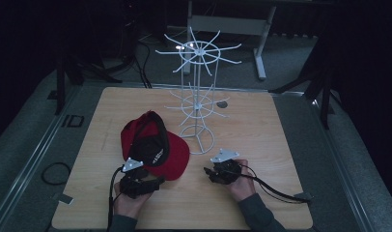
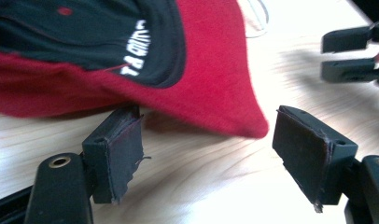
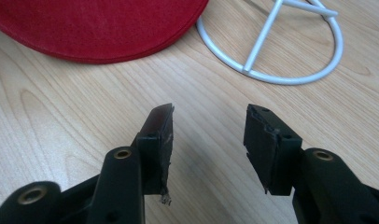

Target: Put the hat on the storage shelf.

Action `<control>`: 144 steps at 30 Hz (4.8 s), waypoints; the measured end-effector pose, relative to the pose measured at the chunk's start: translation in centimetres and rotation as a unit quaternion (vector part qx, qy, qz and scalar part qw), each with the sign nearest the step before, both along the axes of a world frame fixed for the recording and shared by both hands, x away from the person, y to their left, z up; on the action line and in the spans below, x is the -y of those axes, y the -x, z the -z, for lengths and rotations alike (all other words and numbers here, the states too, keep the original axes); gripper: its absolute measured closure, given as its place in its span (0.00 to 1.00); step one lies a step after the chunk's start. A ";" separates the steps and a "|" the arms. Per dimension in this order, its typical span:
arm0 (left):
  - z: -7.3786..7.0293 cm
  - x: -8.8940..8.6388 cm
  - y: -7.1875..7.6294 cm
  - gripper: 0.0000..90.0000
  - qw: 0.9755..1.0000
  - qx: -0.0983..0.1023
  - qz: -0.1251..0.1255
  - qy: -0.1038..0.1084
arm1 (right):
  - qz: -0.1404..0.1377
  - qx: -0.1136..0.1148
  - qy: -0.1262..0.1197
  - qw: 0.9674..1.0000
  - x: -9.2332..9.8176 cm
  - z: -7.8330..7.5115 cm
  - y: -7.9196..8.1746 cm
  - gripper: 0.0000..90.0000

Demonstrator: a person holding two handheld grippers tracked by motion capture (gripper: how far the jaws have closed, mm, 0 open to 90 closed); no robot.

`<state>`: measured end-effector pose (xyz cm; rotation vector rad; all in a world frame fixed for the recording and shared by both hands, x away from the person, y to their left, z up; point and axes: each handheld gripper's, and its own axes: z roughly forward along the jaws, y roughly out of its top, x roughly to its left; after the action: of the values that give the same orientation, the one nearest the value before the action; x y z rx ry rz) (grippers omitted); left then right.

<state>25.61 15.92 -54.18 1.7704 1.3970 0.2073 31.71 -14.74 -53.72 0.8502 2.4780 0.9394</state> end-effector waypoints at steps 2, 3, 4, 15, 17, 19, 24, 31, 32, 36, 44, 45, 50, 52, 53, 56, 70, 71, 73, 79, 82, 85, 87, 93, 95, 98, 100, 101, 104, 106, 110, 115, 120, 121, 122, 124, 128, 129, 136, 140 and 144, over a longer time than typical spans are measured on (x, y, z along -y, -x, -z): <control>0.2 0.0 -0.5 0.34 1.000 -0.008 0.000 0.006 | 0.002 0.000 -0.001 1.000 0.2 0.0 0.0 0.57; 0.3 0.0 -0.8 0.36 1.000 -0.011 0.002 0.010 | 0.003 0.001 0.002 1.000 0.3 0.0 0.0 0.57; 0.3 -0.1 -0.9 0.39 1.000 -0.013 0.002 0.010 | 0.002 0.003 0.004 1.000 0.4 0.0 0.0 0.57; -0.7 -3.2 -3.3 0.61 0.999 -0.019 -0.045 0.001 | 0.011 0.003 0.003 1.000 1.7 -0.2 0.5 0.56; -0.9 -3.7 -3.8 0.63 0.998 -0.015 -0.055 0.002 | 0.014 0.007 0.004 1.000 2.1 -0.2 0.7 0.56; -1.0 -4.1 -4.3 0.62 0.998 -0.014 -0.058 0.006 | 0.017 0.006 0.006 1.000 2.4 0.0 0.8 0.56; -0.1 -3.5 -5.3 0.58 0.998 -0.037 -0.037 0.031 | 0.031 0.008 0.004 0.999 3.4 0.0 1.1 0.55; 0.7 -2.7 -6.0 0.58 0.997 -0.050 -0.034 0.042 | 0.053 0.011 -0.008 0.999 4.8 -0.3 1.0 0.55; 0.7 -2.6 -6.1 0.58 0.997 -0.053 -0.033 0.042 | 0.055 0.011 -0.010 0.998 5.0 -0.3 1.0 0.55; 1.3 -2.1 -6.5 0.57 0.997 -0.062 -0.032 0.044 | 0.061 0.009 -0.014 0.998 5.6 -0.2 0.9 0.54; 1.8 -2.3 -7.1 0.64 0.997 -0.052 -0.039 0.036 | 0.064 0.006 -0.011 0.998 5.7 0.0 0.8 0.54; 1.7 -2.5 -7.2 0.65 0.997 -0.051 -0.041 0.034 | 0.063 0.006 -0.010 0.998 5.7 0.1 0.8 0.54; 1.6 -2.9 -7.8 0.68 0.997 -0.049 -0.046 0.040 | 0.061 0.004 -0.006 0.998 5.6 0.3 0.7 0.54; 1.6 -2.9 -7.9 0.70 0.997 -0.047 -0.045 0.047 | 0.061 0.004 -0.005 0.998 5.6 0.3 0.7 0.54; 1.6 -2.9 -7.8 0.72 0.997 -0.045 -0.045 0.053 | 0.061 0.004 -0.003 0.998 5.6 0.4 0.7 0.54; 1.5 -3.1 -7.7 0.78 0.996 -0.039 -0.051 0.066 | 0.061 0.006 0.003 0.998 5.6 0.4 0.8 0.54; -0.2 -4.1 -7.6 0.96 0.996 0.006 -0.036 0.079 | 0.057 0.016 0.023 0.998 5.6 0.5 0.8 0.54; -0.2 -4.1 -7.6 0.96 0.996 0.006 -0.036 0.079 | 0.057 0.016 0.023 0.998 5.6 0.5 0.8 0.54; -0.4 -4.1 -7.6 0.96 0.997 0.006 -0.038 0.071 | 0.059 0.019 0.030 0.998 5.5 0.6 0.9 0.53; -0.5 -4.9 -7.5 0.96 0.996 0.020 -0.055 0.066 | 0.060 0.029 0.057 0.996 5.3 1.1 0.8 0.50; -0.8 -5.5 -7.5 0.96 0.996 0.025 -0.063 0.061 | 0.061 0.026 0.055 0.996 5.4 1.4 0.6 0.49; -1.0 -5.8 -7.5 0.96 0.996 0.029 -0.066 0.058 | 0.063 0.025 0.054 0.996 5.5 1.5 0.5 0.48; -1.2 -6.2 -7.5 0.96 0.995 0.034 -0.070 0.058 | 0.067 0.021 0.049 0.996 5.7 1.5 0.5 0.48; -2.5 -7.2 -7.3 0.96 0.994 0.054 -0.081 0.057 | 0.070 0.015 0.033 0.997 6.0 1.7 0.3 0.47; -3.0 -7.6 -7.2 0.96 0.993 0.063 -0.084 0.057 | 0.070 0.015 0.031 0.997 6.0 1.7 0.3 0.47; -3.7 -8.1 -7.1 0.96 0.991 0.073 -0.093 0.057 | 0.071 0.014 0.026 0.997 6.1 1.8 0.3 0.47; -4.1 -8.4 -7.2 0.96 0.990 0.081 -0.097 0.055 | 0.072 0.013 0.021 0.997 6.1 1.8 0.3 0.47; -4.1 -8.4 -7.2 0.96 0.990 0.081 -0.097 0.055 | 0.072 0.013 0.021 0.997 6.1 1.8 0.3 0.47; -5.0 -8.8 -7.4 0.96 0.991 0.088 -0.096 0.039 | 0.071 0.012 0.013 0.997 6.0 1.9 0.4 0.47; -5.3 -9.0 -7.5 0.96 0.991 0.090 -0.096 0.035 | 0.070 0.014 0.010 0.997 6.0 2.0 0.4 0.47; -6.1 -9.3 -7.7 0.96 0.989 0.099 -0.101 0.030 | 0.072 0.007 -0.002 0.997 6.2 2.1 0.3 0.46; -6.7 -9.6 -7.8 0.96 0.988 0.106 -0.106 0.033 | 0.075 -0.001 -0.016 0.997 6.5 2.2 0.1 0.45; -7.6 -10.0 -7.9 0.96 0.986 0.117 -0.113 0.041 | 0.079 -0.005 -0.025 0.997 6.6 2.3 0.1 0.45; -7.6 -10.0 -7.9 0.96 0.986 0.117 -0.113 0.041 | 0.079 -0.005 -0.025 0.997 6.6 2.3 0.1 0.45; -7.6 -10.0 -7.9 0.96 0.986 0.117 -0.113 0.041 | 0.079 -0.007 -0.028 0.996 6.6 2.3 0.1 0.44; -8.3 -10.0 -7.9 0.96 0.984 0.125 -0.119 0.047 | 0.081 -0.012 -0.037 0.996 6.7 2.4 0.0 0.44; -9.2 -10.1 -8.1 0.96 0.982 0.134 -0.122 0.047 | 0.082 -0.020 -0.046 0.995 6.8 2.5 -0.2 0.44; -9.5 -10.1 -8.1 0.96 0.982 0.137 -0.122 0.047 | 0.081 -0.019 -0.048 0.995 6.8 2.6 -0.3 0.43; -11.3 -10.3 -8.1 0.96 0.979 0.157 -0.121 0.049 | 0.080 -0.015 -0.052 0.995 6.8 2.7 -0.3 0.42; -12.2 -10.3 -8.2 0.96 0.977 0.165 -0.122 0.051 | 0.082 -0.015 -0.053 0.995 6.8 2.7 -0.2 0.41; -13.0 -10.3 -8.4 0.96 0.976 0.171 -0.120 0.052 | 0.082 -0.014 -0.055 0.995 6.8 2.8 -0.2 0.41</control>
<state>34.03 26.23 -41.23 1.3983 1.3381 0.5337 31.93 -21.53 -56.48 1.0911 2.3538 1.0195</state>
